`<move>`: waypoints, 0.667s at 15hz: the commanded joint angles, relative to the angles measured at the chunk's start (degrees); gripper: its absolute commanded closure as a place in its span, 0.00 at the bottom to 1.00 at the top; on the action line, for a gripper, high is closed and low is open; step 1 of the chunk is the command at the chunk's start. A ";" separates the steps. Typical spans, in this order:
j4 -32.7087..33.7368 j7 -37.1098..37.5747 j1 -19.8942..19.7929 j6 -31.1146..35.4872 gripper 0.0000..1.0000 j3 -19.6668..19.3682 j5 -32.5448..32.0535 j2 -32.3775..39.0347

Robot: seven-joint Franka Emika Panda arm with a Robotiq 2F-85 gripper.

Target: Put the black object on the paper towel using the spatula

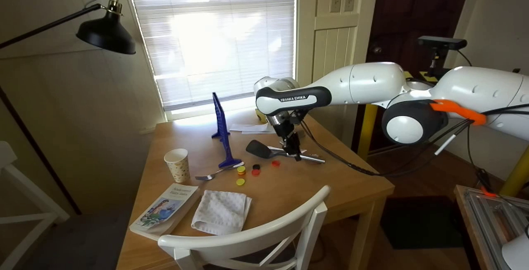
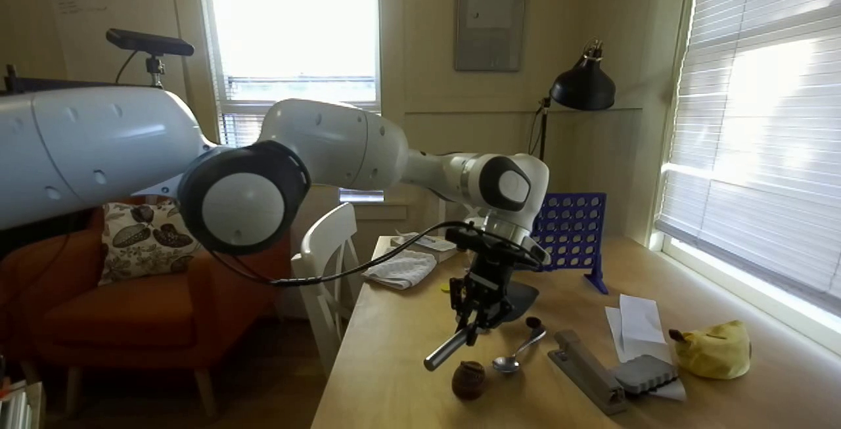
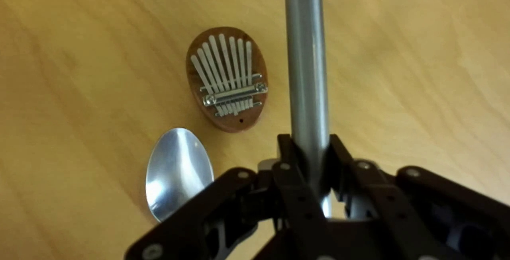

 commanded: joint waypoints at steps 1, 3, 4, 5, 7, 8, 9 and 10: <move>2.04 1.09 0.39 0.86 0.94 0.04 -1.00 1.78; 2.12 0.90 0.23 1.40 0.94 0.31 -0.71 2.01; 2.15 0.72 0.23 1.62 0.52 0.33 -0.71 1.91; 2.21 0.59 0.23 1.80 0.51 0.37 -0.69 1.71; 0.28 1.35 0.18 3.06 0.38 0.74 -0.12 -0.58; 0.36 2.20 0.28 3.37 0.31 0.63 -0.13 -1.45; 0.43 3.25 0.33 2.78 0.23 0.53 -0.10 -2.38; 0.44 4.59 0.36 1.68 0.17 0.41 -0.03 -3.46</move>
